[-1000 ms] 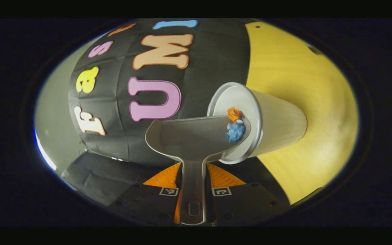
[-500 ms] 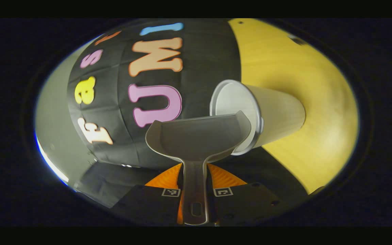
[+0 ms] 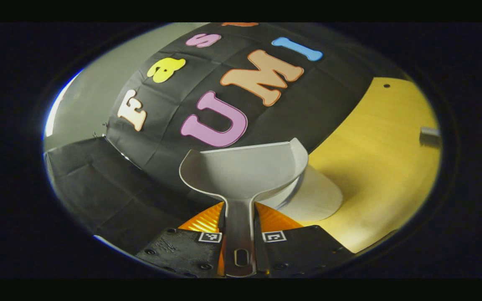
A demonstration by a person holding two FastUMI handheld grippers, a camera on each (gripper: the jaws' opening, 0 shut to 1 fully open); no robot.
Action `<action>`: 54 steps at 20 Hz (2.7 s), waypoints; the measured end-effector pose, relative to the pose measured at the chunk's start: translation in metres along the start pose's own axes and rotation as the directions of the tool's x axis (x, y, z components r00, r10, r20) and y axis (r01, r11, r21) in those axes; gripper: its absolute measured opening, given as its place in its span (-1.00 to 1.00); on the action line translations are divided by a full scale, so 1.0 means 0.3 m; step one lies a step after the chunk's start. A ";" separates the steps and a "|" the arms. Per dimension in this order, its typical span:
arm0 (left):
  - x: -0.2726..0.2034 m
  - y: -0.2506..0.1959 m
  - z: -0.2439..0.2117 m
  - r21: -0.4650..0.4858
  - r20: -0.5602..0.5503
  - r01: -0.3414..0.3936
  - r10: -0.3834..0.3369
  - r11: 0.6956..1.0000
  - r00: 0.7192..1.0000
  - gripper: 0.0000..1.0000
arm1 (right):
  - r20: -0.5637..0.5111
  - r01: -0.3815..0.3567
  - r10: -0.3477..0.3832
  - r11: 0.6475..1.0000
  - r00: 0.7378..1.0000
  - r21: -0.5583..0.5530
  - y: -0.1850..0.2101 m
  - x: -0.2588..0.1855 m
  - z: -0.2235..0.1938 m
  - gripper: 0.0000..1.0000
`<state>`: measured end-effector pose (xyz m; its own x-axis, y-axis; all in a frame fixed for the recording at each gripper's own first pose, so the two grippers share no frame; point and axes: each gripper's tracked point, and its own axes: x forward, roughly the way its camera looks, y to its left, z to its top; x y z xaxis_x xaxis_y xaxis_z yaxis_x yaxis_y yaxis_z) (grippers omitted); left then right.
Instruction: Pick up the small broom and dustpan from the desktop, sweep the trash into the dustpan with the broom, and then empty the trash into the garbage bin.
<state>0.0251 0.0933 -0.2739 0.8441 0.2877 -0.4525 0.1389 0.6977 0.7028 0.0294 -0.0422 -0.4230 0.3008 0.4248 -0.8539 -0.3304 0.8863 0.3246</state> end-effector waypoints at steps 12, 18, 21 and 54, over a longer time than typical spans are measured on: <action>-0.197 -0.649 0.103 -0.306 0.065 0.359 -0.357 0.882 0.932 -0.58 | 0.022 0.059 -0.060 0.998 0.998 0.031 0.020 -0.009 -0.008 -0.64; -0.246 -0.861 -0.014 -0.364 0.000 0.428 -0.459 0.827 0.888 -0.58 | -0.002 0.099 -0.099 0.995 0.995 0.009 0.028 -0.005 0.001 -0.64; -0.250 -0.938 -0.093 -0.380 -0.044 0.437 -0.488 0.815 0.871 -0.58 | -0.015 0.126 -0.126 0.992 0.992 -0.014 0.035 -0.011 0.006 -0.64; -0.590 -0.423 0.436 -0.686 0.346 0.203 0.068 0.698 0.936 0.86 | 0.746 0.261 -0.171 0.965 0.643 -0.004 0.234 -0.651 0.682 0.84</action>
<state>-0.0742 -0.1320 -0.2113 0.9786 0.0897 -0.1855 -0.0870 0.9960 0.0223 0.1304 -0.0254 -0.1502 0.9177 0.2591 -0.3011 -0.2436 0.9658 0.0885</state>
